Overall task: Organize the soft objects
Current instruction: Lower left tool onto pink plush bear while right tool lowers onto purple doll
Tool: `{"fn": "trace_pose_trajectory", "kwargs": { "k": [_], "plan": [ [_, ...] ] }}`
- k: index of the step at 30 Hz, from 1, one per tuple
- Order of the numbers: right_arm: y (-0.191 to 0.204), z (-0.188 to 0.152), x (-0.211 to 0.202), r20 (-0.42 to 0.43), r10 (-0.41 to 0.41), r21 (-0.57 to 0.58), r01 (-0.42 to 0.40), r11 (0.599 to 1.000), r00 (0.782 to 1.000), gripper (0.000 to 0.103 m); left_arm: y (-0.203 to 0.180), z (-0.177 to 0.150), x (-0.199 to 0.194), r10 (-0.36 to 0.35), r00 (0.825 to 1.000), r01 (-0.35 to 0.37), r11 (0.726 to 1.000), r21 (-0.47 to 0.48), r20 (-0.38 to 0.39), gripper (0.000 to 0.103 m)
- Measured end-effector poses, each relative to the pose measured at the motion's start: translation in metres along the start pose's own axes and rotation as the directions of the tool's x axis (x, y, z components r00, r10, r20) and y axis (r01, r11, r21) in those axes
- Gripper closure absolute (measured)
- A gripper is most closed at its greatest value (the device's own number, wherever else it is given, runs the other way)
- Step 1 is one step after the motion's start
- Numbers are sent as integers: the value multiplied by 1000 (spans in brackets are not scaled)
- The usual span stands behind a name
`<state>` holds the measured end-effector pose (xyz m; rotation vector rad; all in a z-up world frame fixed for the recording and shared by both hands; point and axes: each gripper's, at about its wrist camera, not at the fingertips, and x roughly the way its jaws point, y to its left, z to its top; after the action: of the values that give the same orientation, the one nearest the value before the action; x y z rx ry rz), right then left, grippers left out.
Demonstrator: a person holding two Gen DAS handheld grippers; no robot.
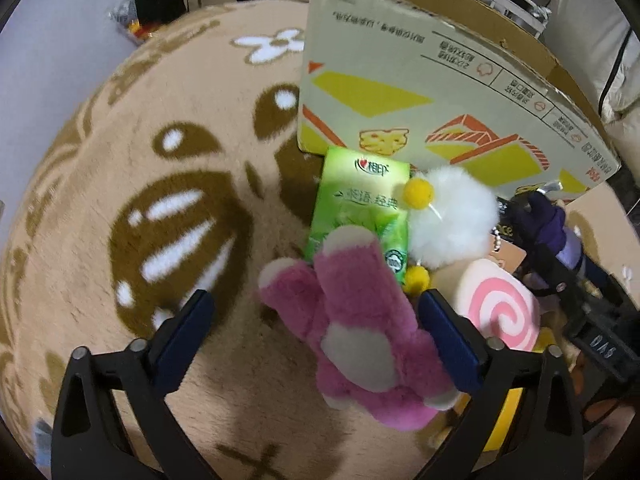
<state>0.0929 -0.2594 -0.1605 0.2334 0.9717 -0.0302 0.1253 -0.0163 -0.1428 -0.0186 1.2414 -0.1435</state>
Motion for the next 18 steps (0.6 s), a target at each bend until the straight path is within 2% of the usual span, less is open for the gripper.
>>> {"fn": "trace_pose_trajectory", "kwargs": {
  "k": [4,9,10,18],
  "plan": [
    [4,-2,3,-12,14,-17,-14,1000,1000,0,8,1,6,-85,996,82,995,-65,-37,16],
    [9,-5,6,-38,25,-22,-26,999,999,17,13,3,10,-171,984,165,980,-111,-45,34],
    [10,-5,6,-36,16,-26,-17,1000,999,19,12,2,10,-172,984,167,980,-108,-41,38],
    [5,-6,2,-35,2,-27,-2,1000,999,34,-2,3,0,-125,992,125,990,-58,5,47]
  ]
}}
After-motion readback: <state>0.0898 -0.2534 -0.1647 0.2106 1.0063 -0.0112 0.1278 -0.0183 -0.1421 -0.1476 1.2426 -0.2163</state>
